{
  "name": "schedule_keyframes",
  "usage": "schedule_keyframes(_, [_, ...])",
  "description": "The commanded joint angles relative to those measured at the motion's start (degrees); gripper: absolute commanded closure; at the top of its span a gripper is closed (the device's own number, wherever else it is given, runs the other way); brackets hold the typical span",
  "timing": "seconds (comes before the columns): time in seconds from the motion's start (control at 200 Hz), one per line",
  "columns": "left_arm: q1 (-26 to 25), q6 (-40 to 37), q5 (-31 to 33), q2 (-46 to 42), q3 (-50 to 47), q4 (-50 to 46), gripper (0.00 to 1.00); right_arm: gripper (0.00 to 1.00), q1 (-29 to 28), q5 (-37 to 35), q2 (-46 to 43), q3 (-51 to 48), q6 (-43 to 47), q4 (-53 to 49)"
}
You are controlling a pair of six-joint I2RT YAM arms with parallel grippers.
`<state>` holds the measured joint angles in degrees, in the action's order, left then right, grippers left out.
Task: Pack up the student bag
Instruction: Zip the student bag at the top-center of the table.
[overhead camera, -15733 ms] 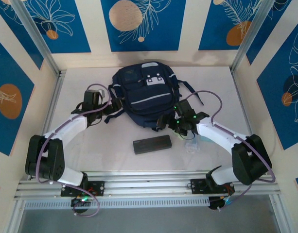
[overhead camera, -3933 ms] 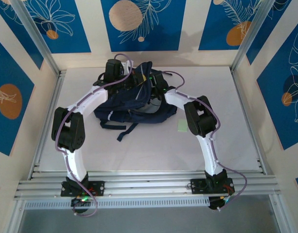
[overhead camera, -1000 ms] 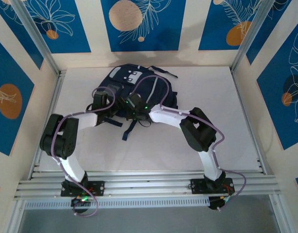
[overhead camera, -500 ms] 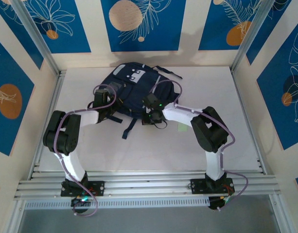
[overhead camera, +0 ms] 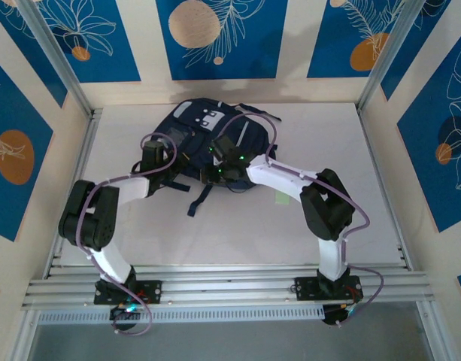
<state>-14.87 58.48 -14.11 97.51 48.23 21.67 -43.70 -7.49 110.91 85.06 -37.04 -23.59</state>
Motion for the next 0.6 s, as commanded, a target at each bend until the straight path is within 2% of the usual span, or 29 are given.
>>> schedule_keyframes(0.0, [-1.7, 0.9, -1.8, -3.2, -1.1, 2.9, 1.00, 0.59, 0.1, 1.6, 3.4, 2.0, -2.6, 1.5])
schedule_keyframes(0.345, [-2.9, 3.7, -1.9, -3.8, -3.0, 6.1, 1.00, 0.63, -0.5, 2.0, 11.5, 5.1, -5.1, 2.1])
schedule_keyframes(0.53, [-2.7, 3.6, -1.5, -4.2, -3.2, 6.2, 1.00, 1.00, -0.3, -3.8, 12.3, 5.2, -3.0, -2.4])
schedule_keyframes(0.595, [-2.5, 2.8, -0.8, -4.1, -3.1, 5.5, 1.00, 1.00, 0.2, -5.3, 10.6, 3.9, -1.3, -3.8])
